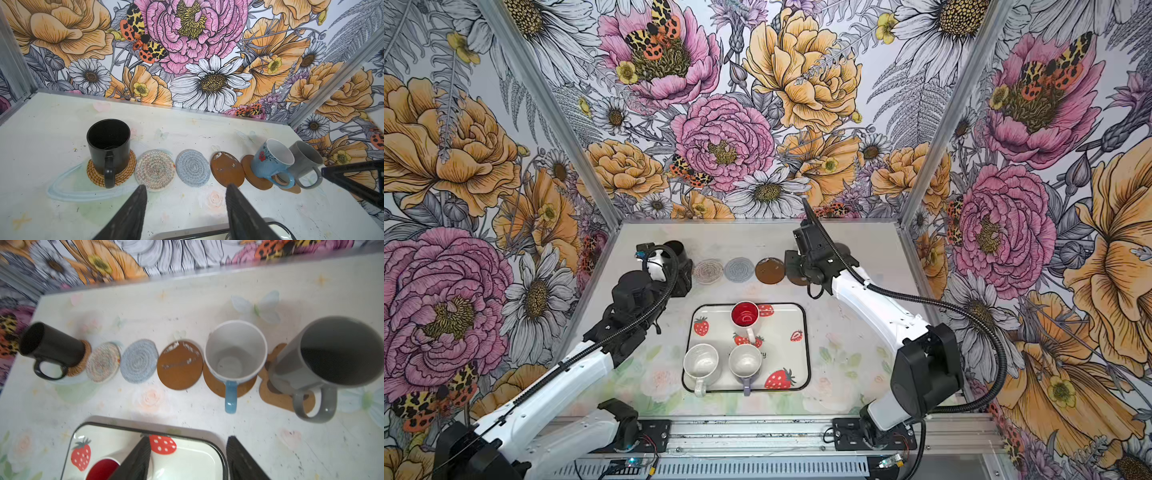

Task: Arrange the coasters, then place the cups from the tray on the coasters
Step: 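Open and raise the right gripper off the blue-handled mug, then move the left gripper over the speckled white mug on the tray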

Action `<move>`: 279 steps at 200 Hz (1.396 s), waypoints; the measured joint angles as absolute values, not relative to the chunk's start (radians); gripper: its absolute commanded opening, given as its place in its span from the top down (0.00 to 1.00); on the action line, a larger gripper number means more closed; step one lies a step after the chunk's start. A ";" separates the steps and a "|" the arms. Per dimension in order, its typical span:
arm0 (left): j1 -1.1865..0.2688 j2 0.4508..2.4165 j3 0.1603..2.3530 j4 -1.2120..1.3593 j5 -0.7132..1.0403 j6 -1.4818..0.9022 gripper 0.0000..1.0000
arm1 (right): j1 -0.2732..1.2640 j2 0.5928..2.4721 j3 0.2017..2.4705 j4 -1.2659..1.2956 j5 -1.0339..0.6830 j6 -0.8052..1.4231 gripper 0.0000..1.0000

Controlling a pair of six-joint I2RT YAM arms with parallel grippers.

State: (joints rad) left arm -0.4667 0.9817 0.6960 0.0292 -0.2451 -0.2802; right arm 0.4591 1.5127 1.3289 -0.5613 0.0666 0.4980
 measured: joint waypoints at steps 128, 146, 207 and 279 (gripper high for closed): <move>-0.525 1.094 0.999 -0.369 -0.316 -0.287 0.29 | 0.457 1.442 1.158 -0.164 0.055 0.640 0.35; -0.539 1.094 1.026 -0.455 -0.295 -0.294 0.27 | 0.454 1.441 1.137 -0.132 0.047 0.640 0.35; -0.609 1.073 1.093 -0.761 -0.231 -0.316 0.26 | 0.411 1.395 1.043 -0.069 0.017 0.651 0.35; -0.743 1.014 1.118 -1.029 -0.137 -0.378 0.27 | 0.398 1.380 1.029 -0.040 0.002 0.658 0.35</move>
State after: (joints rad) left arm -0.7433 1.0142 1.1179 -1.0290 -0.1371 -0.3779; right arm 0.3977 1.3796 1.0294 -0.0399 0.0021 0.6582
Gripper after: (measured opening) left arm 0.737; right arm 0.655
